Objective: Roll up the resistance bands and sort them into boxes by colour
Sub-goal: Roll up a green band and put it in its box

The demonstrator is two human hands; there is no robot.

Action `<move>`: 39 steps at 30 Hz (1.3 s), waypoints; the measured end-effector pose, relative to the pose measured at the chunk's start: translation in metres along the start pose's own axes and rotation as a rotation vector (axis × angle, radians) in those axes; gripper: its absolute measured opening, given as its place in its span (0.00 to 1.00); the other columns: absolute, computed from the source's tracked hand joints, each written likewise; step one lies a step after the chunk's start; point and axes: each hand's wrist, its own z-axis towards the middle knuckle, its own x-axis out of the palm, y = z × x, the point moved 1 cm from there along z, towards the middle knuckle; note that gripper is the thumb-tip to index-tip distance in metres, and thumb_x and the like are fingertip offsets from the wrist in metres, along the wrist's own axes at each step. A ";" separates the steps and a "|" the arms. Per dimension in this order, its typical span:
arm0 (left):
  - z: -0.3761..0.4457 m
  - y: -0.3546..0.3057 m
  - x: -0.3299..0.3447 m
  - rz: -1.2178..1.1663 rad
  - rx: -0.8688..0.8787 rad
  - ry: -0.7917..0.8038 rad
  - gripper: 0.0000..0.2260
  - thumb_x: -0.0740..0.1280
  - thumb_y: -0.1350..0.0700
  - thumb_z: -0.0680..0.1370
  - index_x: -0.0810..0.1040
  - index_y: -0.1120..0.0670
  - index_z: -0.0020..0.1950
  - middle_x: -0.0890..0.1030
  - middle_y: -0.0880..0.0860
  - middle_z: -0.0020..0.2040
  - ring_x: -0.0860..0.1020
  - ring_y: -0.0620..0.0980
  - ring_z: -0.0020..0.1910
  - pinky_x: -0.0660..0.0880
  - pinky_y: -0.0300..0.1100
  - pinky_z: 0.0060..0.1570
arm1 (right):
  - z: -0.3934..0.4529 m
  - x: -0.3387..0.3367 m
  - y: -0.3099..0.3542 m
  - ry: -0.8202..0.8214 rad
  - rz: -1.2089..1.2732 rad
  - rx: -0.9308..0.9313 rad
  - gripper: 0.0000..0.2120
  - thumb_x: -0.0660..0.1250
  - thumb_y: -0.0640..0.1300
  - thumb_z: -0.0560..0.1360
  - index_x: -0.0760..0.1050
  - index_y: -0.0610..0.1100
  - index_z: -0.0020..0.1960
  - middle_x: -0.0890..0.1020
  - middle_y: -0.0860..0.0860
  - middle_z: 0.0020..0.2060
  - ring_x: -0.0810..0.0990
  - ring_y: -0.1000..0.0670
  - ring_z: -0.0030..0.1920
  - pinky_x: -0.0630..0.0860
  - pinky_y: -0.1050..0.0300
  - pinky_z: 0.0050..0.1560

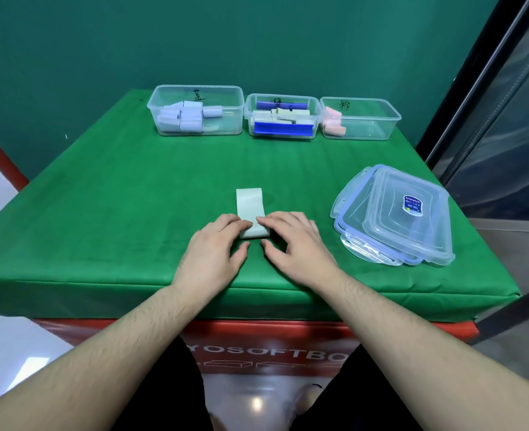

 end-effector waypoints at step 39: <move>-0.012 -0.013 -0.007 -0.026 0.067 0.070 0.14 0.62 0.46 0.77 0.76 0.47 0.61 0.76 0.45 0.57 0.78 0.52 0.51 0.76 0.55 0.48 | -0.013 -0.018 -0.001 -0.008 0.030 -0.023 0.13 0.71 0.54 0.74 0.81 0.53 0.57 0.80 0.58 0.50 0.71 0.53 0.51 0.70 0.46 0.58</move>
